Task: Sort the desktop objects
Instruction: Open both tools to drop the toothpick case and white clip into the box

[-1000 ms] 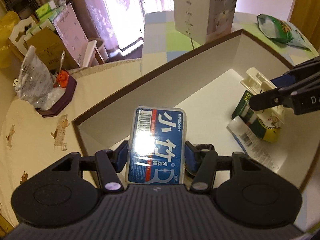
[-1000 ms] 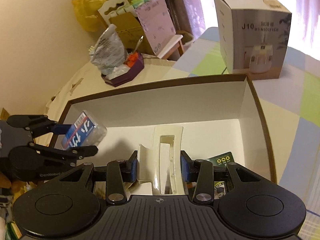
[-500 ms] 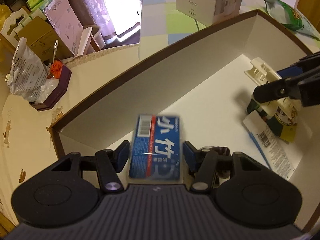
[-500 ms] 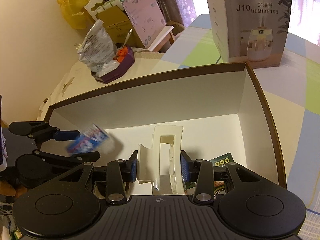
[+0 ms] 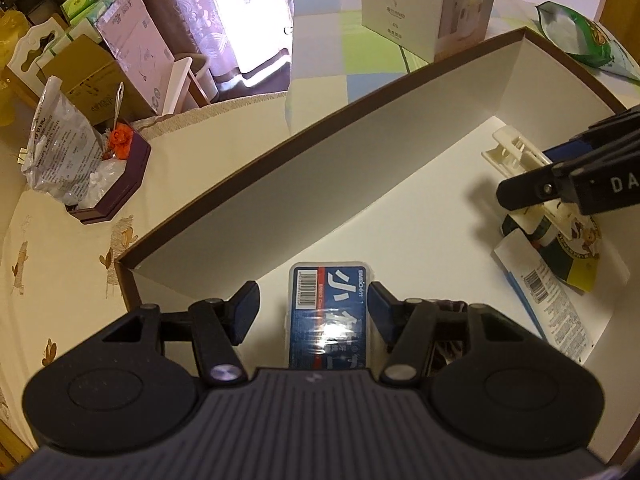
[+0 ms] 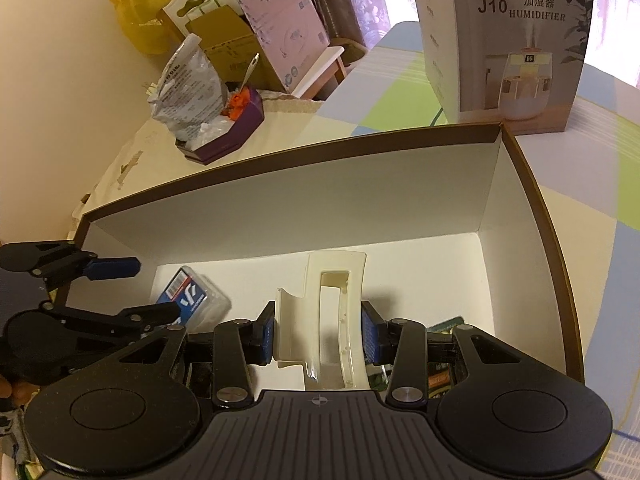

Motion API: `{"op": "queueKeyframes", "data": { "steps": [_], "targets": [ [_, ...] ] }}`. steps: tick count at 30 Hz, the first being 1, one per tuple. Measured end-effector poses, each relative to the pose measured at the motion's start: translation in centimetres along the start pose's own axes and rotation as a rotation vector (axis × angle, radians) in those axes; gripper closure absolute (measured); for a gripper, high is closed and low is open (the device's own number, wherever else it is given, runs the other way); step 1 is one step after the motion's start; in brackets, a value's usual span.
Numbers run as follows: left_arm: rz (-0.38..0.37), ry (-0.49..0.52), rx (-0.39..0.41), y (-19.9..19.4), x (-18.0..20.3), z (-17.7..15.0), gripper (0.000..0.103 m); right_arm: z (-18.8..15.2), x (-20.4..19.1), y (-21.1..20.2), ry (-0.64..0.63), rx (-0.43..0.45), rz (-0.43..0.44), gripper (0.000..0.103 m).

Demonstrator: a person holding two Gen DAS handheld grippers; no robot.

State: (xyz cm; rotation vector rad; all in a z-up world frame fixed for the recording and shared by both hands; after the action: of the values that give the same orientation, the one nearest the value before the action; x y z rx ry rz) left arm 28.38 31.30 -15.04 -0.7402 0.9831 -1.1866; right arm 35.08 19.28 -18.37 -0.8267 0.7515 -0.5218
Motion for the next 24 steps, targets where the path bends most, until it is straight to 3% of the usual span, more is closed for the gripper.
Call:
{"op": "queueKeyframes", "data": {
  "steps": [8, 9, 10, 11, 12, 24],
  "targets": [
    [0.004, -0.013, 0.008, 0.0, -0.2, 0.5, 0.042, 0.7, 0.8, 0.8, -0.119, 0.007, -0.067, 0.059],
    [0.003, -0.013, 0.007, 0.0, -0.1, 0.5, 0.042, 0.7, 0.8, 0.9, -0.133, 0.01, -0.078, 0.052],
    [0.003, -0.013, 0.006, 0.0, -0.1, 0.6, 0.041, 0.7, 0.9, 0.9, -0.146, 0.012, -0.089, 0.024],
    [0.003, -0.013, 0.006, 0.0, -0.1, 0.6, 0.041, 0.7, 0.9, 1.0, -0.159, 0.015, -0.099, 0.018],
    [0.002, -0.014, 0.005, 0.0, 0.0, 0.6, 0.041, 0.6, 0.5, 0.8, -0.163, 0.029, -0.058, 0.018],
    [0.001, -0.022, 0.006, -0.2, 0.3, 0.2, 0.04, -1.0, 0.5, 0.1, -0.179, -0.016, -0.077, 0.018]
  ]
}}
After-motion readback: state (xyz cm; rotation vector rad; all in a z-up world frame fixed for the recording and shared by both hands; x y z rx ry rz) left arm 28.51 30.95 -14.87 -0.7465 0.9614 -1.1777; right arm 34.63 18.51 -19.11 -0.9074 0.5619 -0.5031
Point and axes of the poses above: each gripper's, at about its wrist camera, not at the fingertips, and y roughly the way its jaws point, x to its right, z to its top, the point moved 9 cm from there along y, roughly the way its jaws point, and after that the axes turned 4 degrees about z, right-handed, at the moved point
